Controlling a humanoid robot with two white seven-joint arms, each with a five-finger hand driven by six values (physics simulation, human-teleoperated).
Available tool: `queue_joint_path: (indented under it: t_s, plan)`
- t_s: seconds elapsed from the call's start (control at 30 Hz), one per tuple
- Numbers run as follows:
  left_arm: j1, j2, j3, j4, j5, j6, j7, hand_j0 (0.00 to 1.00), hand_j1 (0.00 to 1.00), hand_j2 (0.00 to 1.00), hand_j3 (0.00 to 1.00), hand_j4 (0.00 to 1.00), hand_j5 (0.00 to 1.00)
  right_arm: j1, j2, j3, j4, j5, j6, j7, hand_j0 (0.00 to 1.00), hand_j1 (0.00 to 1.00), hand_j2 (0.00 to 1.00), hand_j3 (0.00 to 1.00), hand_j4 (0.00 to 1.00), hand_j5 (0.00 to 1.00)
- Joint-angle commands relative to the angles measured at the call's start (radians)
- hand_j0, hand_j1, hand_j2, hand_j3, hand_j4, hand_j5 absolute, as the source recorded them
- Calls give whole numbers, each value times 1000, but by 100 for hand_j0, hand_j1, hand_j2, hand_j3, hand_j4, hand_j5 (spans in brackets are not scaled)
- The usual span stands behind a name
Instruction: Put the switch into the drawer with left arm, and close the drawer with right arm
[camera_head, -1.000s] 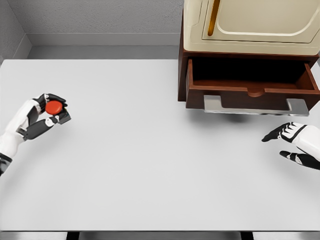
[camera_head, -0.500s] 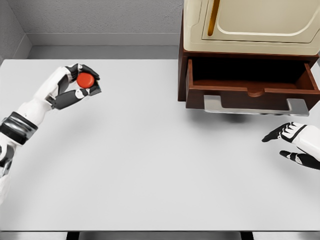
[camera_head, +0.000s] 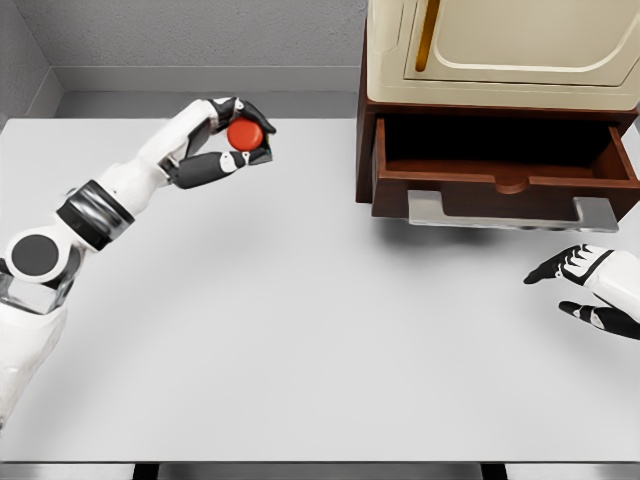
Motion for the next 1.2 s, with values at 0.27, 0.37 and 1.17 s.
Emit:
queue_joint_path:
  t_s: [0.27, 0.37, 1.17]
  plan:
    - [-81, -60, -76, -1, 3, 29, 1, 44, 44, 44, 44, 44, 44, 0, -2, 4, 0, -8, 0, -2, 68, 68, 68, 68, 68, 68]
    - [-114, -85, -108, 7, 2, 30, 1, 44, 44, 44, 44, 44, 44, 0, -2, 4, 0, -8, 0, -2, 68, 68, 68, 68, 68, 68]
    - [-241, -316, -225, 102, -305, 70, 1, 44, 44, 44, 44, 44, 44, 2, 0, 4, 0, -8, 0, -4, 68, 68, 68, 68, 68, 68]
